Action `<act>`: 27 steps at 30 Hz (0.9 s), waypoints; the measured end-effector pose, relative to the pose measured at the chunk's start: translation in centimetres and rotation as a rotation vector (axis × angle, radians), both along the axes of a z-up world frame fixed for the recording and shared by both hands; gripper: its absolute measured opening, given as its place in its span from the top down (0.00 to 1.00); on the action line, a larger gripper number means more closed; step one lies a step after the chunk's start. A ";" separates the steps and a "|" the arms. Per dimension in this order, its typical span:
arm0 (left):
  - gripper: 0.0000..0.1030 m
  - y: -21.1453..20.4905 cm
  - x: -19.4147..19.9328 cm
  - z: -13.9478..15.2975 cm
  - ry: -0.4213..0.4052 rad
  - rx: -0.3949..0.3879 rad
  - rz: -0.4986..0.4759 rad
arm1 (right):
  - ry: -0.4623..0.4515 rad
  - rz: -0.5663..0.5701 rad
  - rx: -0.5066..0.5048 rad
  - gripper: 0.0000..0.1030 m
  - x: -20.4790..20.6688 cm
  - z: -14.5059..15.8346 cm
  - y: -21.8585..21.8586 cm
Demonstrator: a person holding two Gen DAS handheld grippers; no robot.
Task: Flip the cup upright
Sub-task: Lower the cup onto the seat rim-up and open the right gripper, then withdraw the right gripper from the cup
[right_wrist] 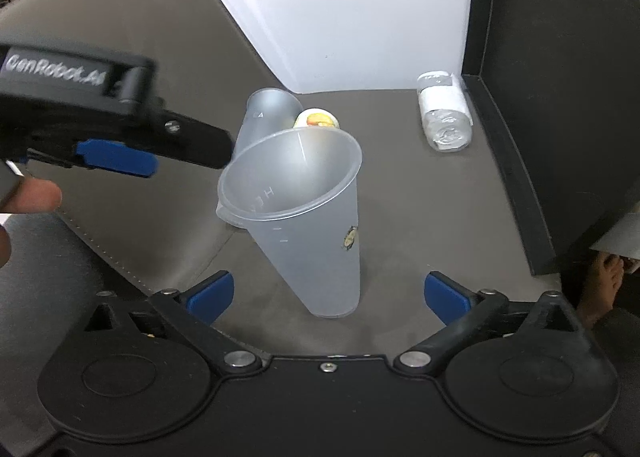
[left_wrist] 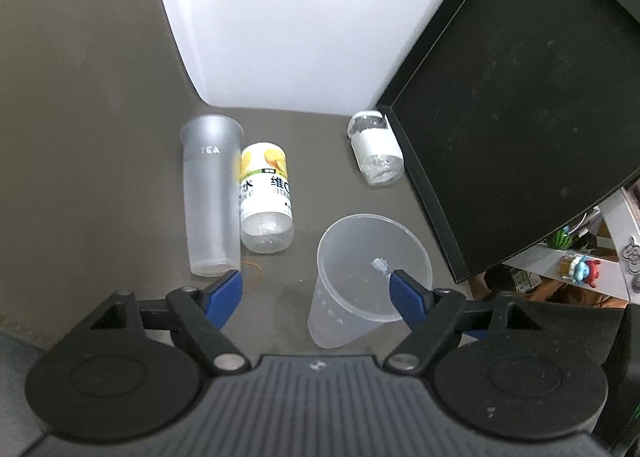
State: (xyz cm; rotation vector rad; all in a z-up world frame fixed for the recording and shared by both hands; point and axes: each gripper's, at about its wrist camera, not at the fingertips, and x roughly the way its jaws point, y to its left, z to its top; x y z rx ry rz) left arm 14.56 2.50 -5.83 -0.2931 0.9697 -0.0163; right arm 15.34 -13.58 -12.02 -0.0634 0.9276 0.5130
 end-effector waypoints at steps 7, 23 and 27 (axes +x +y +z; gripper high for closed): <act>0.18 0.8 -3.4 1.5 -0.047 0.013 0.036 | 0.013 -0.039 0.024 0.00 -1.0 1.6 -1.4; 0.06 1.9 -11.2 4.8 -0.173 0.065 0.109 | -0.008 -0.108 0.102 0.00 -4.9 6.3 -5.7; 0.05 1.8 -12.5 5.4 -0.185 0.085 0.107 | -0.028 -0.120 0.114 0.00 -5.8 7.5 -6.6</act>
